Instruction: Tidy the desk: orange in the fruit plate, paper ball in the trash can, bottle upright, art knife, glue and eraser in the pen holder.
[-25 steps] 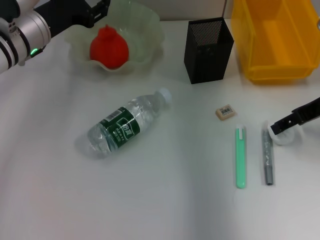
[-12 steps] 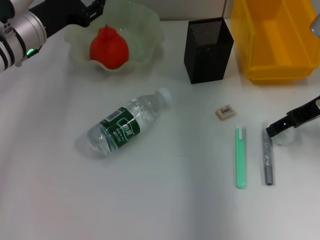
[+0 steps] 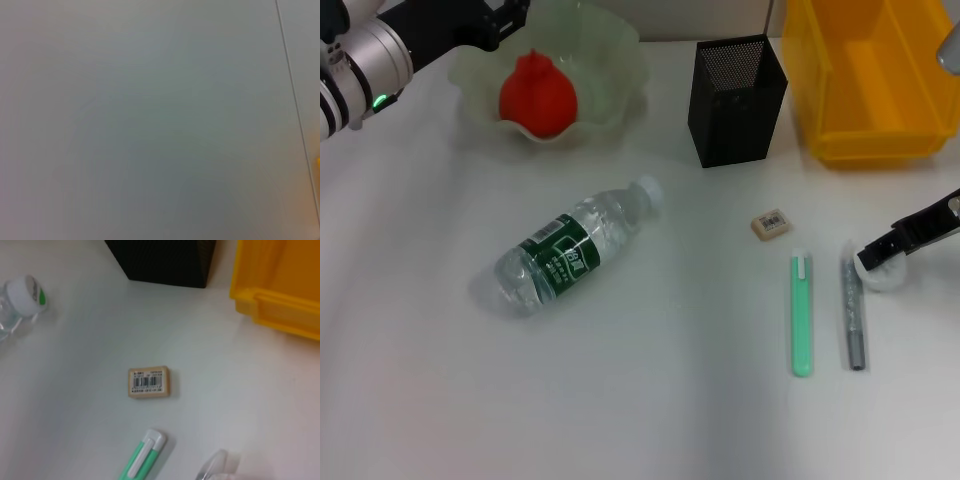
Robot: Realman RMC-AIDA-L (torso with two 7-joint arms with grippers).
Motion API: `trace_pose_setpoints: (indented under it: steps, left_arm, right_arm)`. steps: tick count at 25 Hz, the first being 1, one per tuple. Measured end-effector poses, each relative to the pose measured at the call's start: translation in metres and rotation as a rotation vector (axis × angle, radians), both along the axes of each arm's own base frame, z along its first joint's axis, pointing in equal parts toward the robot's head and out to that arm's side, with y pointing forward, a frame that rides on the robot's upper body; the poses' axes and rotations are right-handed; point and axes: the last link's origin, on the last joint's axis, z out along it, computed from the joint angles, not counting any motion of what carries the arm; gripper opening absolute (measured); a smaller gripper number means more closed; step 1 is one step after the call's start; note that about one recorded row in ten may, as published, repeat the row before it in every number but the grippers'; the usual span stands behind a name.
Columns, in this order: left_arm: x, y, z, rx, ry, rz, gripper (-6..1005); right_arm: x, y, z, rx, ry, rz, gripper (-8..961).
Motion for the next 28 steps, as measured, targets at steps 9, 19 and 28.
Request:
trace_pose_setpoints:
  steps: [9,19,28]
  left_arm:
    - [-0.001,0.001,0.003,0.008,0.004,-0.001,625]
    - [0.001,0.002,0.006,0.017,0.005,-0.005,625]
    - [0.002,0.003,0.007,0.014,-0.006,0.003,625]
  right_arm:
    - [0.007,0.003,0.004,0.001,-0.006,-0.038,486]
    - [0.023,0.003,0.033,0.117,0.074,-0.119,391]
    - [0.013,0.007,0.061,0.259,0.343,0.015,386]
